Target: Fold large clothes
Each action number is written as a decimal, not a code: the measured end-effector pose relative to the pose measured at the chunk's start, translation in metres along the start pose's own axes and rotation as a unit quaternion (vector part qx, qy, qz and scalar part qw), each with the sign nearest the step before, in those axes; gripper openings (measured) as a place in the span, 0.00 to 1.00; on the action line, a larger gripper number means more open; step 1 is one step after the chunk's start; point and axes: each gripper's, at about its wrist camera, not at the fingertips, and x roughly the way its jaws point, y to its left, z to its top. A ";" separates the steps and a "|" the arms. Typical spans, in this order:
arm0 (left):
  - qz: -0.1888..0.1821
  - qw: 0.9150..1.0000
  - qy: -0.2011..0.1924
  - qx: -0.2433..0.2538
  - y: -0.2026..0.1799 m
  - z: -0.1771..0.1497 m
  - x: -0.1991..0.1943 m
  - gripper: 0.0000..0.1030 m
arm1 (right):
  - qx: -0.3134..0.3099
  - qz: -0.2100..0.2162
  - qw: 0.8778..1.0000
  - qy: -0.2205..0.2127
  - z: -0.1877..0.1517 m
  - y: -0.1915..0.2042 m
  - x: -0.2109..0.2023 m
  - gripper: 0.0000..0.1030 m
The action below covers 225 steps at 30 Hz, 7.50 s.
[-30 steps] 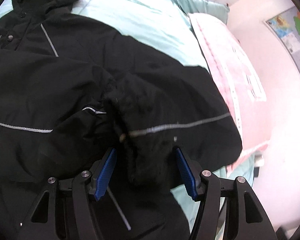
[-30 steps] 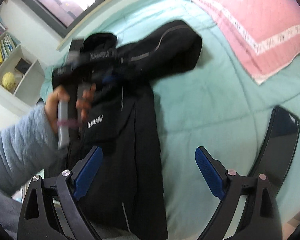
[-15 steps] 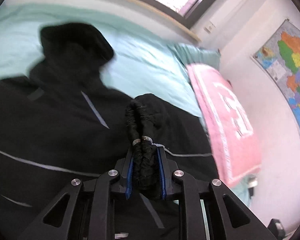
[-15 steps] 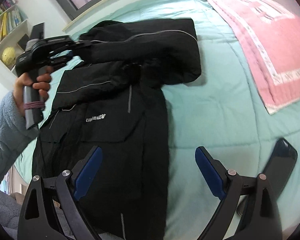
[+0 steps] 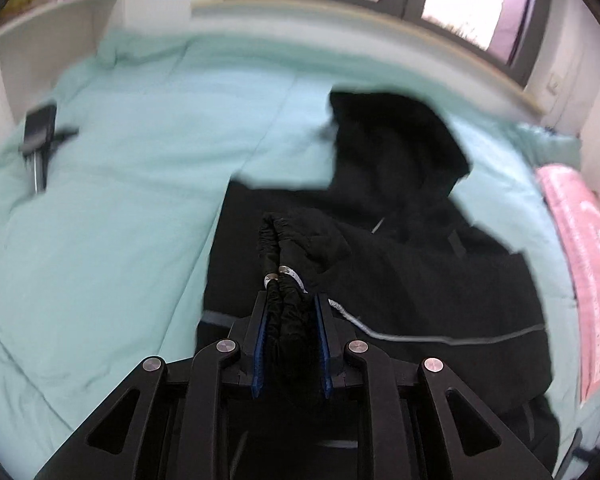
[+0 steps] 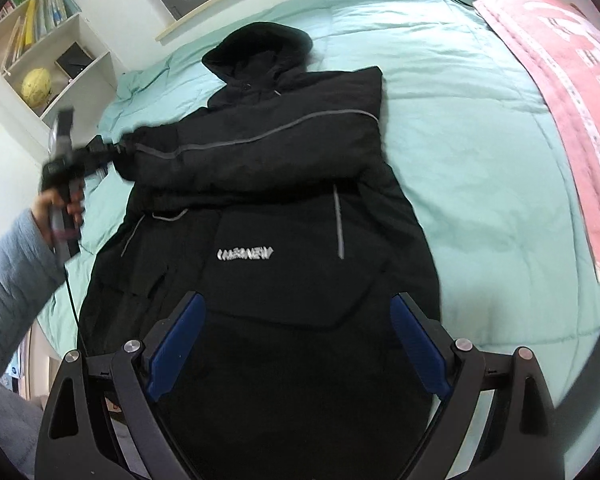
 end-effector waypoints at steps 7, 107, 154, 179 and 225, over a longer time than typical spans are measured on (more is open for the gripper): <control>0.067 0.993 0.086 0.036 0.019 -0.025 0.060 0.51 | -0.031 0.001 0.999 -0.025 0.038 0.028 -0.001 0.92; -0.078 0.991 0.106 -0.024 -0.001 0.054 0.101 0.38 | 0.027 0.069 0.995 0.071 0.287 -0.001 0.215 0.34; -0.130 0.978 0.146 0.068 -0.050 -0.023 0.070 0.64 | -0.143 0.035 0.978 0.148 0.181 0.083 0.211 0.58; -0.071 0.989 0.115 0.051 -0.059 0.025 0.080 0.62 | -0.101 -0.035 0.986 0.125 0.222 0.106 0.245 0.58; -0.129 0.975 0.175 -0.046 -0.054 0.014 0.081 0.16 | -0.054 -0.048 0.991 0.116 0.194 0.075 0.248 0.60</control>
